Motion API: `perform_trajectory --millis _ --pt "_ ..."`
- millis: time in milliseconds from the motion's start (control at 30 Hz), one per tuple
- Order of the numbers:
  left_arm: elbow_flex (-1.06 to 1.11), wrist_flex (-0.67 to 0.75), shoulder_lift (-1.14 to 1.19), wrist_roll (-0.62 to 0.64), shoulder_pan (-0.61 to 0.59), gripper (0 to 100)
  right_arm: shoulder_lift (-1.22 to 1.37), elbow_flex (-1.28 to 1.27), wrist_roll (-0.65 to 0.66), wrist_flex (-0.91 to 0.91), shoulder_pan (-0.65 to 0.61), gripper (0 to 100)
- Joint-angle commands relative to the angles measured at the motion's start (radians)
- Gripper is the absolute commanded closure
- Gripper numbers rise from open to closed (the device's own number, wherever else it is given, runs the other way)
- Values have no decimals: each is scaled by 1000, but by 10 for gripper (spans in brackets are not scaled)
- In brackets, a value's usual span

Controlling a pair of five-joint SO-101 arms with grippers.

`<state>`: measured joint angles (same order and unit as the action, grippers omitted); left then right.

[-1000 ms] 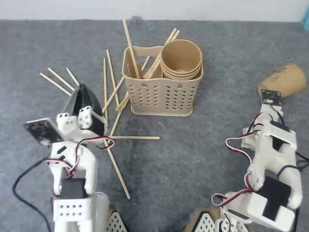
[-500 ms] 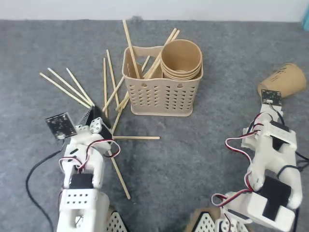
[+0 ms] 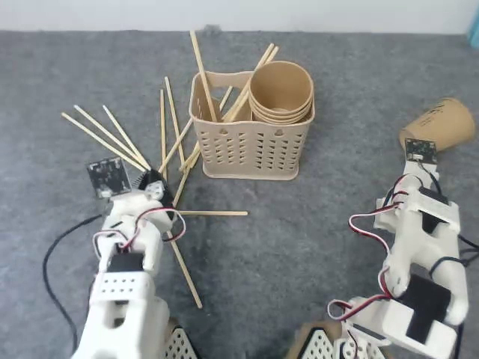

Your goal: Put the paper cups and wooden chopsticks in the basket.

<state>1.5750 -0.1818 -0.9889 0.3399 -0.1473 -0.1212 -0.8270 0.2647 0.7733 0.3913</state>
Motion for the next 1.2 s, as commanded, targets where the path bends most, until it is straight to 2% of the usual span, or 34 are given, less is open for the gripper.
perform_trajectory --millis 0,267,500,600,700,833,933,1167 --pt "-125 25 161 -49 -43 987 -64 -2 9 12 -10 990" --pt "-252 26 396 -51 -55 987 -56 15 6 -1 -4 990" --pt "-260 21 405 -51 -55 987 2 181 -15 10 15 990" --pt "-260 18 402 -51 -55 987 76 350 -92 50 62 990" --pt "-277 -28 402 -60 -57 987 197 588 -132 170 81 990" --pt "-311 -89 407 -173 -57 987 398 927 -167 326 82 990" --pt "-314 -100 404 -201 -57 987 547 1180 -193 406 84 989" --pt "-314 -98 402 -203 -57 987 834 1714 -269 460 143 986"
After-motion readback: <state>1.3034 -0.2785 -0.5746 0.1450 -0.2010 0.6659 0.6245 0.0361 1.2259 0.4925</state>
